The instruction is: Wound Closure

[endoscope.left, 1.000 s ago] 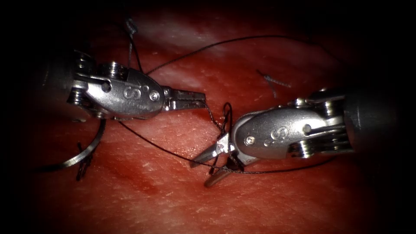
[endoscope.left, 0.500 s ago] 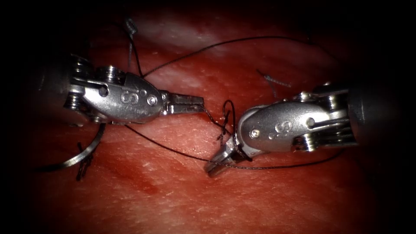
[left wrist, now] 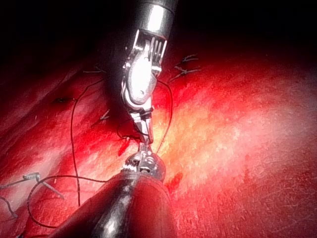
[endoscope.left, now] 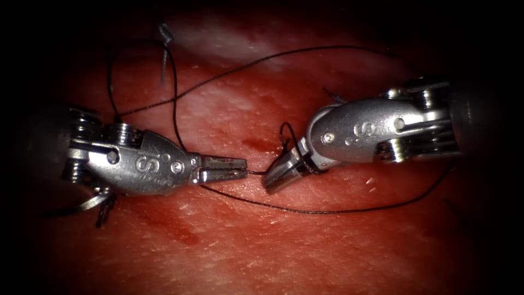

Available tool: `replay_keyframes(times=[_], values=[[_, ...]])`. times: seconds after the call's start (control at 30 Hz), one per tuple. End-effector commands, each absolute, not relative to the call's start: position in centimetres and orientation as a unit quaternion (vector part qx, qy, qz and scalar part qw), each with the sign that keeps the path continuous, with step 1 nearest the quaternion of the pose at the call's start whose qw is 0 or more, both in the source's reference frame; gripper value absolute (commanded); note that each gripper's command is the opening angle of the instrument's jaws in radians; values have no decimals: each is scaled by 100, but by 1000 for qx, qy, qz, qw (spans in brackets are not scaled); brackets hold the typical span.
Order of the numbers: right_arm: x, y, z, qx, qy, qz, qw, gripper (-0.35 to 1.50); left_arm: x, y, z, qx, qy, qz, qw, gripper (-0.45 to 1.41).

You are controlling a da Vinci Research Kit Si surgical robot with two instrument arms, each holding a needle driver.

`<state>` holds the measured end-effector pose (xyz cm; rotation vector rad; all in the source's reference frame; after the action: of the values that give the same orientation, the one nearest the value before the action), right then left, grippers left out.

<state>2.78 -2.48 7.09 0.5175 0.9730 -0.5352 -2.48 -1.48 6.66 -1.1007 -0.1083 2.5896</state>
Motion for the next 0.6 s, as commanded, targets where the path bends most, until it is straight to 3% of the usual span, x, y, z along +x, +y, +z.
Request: replay_keyframes(times=[0.03, 0.6], values=[[280, -241, 711, 241, 461, -247, 817, -35, -253, -152, 669, -385, -40, 908, 161, -45], [276, -217, 719, 225, 476, -202, 826, -35, -262, -204, 625, -373, -44, 915, 146, -45]])
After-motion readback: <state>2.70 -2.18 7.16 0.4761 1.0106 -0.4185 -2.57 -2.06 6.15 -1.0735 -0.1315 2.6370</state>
